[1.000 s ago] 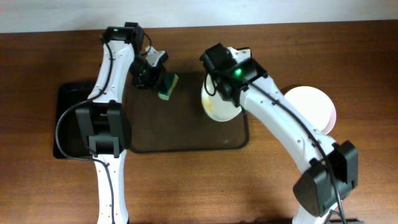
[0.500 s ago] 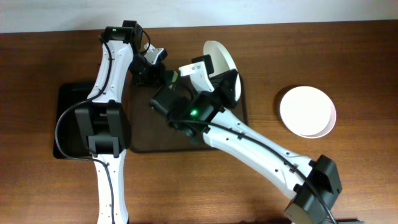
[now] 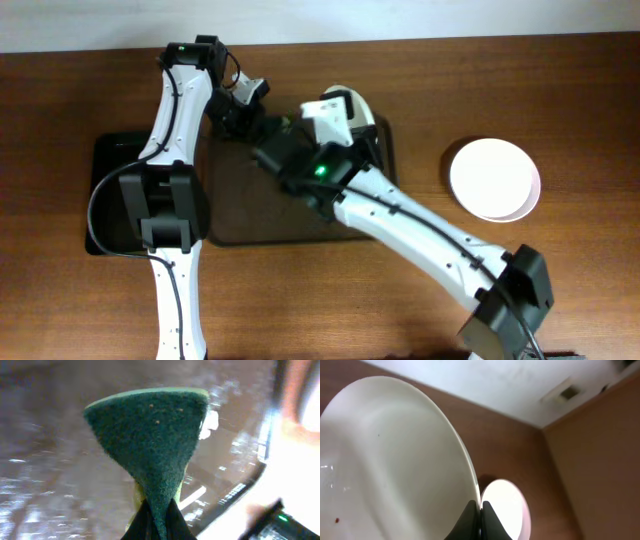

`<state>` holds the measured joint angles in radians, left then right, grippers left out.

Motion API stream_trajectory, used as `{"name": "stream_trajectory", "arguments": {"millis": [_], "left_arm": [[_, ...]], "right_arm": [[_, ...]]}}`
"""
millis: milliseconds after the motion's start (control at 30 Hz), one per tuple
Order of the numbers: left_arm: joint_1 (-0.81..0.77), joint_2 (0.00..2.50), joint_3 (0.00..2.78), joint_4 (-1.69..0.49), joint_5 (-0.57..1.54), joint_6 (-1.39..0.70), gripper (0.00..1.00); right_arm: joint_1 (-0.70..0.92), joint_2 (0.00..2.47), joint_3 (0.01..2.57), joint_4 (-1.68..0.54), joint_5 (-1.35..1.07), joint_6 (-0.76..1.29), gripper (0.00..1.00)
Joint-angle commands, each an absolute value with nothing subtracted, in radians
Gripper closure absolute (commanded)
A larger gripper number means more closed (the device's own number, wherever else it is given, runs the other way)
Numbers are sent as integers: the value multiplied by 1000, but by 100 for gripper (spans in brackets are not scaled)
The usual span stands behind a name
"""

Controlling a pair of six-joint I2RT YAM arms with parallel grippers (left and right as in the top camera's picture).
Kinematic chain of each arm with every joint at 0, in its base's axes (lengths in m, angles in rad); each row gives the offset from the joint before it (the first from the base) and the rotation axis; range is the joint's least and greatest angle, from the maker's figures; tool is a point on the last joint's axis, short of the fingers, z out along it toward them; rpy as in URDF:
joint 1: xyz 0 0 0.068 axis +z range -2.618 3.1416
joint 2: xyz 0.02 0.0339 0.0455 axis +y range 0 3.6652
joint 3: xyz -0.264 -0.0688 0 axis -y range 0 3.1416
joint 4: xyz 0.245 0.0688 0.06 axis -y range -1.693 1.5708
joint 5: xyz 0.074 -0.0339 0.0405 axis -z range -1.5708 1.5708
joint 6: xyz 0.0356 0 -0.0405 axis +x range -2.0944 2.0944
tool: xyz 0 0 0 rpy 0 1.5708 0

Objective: Clean dirty plates on tray and stack at the side

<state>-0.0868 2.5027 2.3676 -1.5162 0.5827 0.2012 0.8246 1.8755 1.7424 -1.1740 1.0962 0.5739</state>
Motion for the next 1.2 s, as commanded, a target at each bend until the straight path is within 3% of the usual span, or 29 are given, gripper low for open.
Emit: {"name": "stream_trajectory", "arguments": {"millis": [0, 100, 833, 1000, 1167], "left_arm": [[-82, 2509, 2372, -1581, 897, 331, 99], [-82, 2479, 2372, -1689, 1081, 507, 99], [-247, 2468, 2184, -1686, 1102, 526, 99], [-246, 2468, 2184, -1684, 823, 515, 99], [-241, 2468, 2184, -1536, 544, 261, 99]], "right_arm": [[804, 1871, 1736, -1174, 1024, 597, 96], [804, 1871, 1736, -1174, 1024, 597, 96], [752, 1871, 1740, -1125, 1020, 612, 96], [752, 1871, 1740, -1125, 1013, 611, 96], [752, 1871, 1740, -1125, 975, 612, 96]]}}
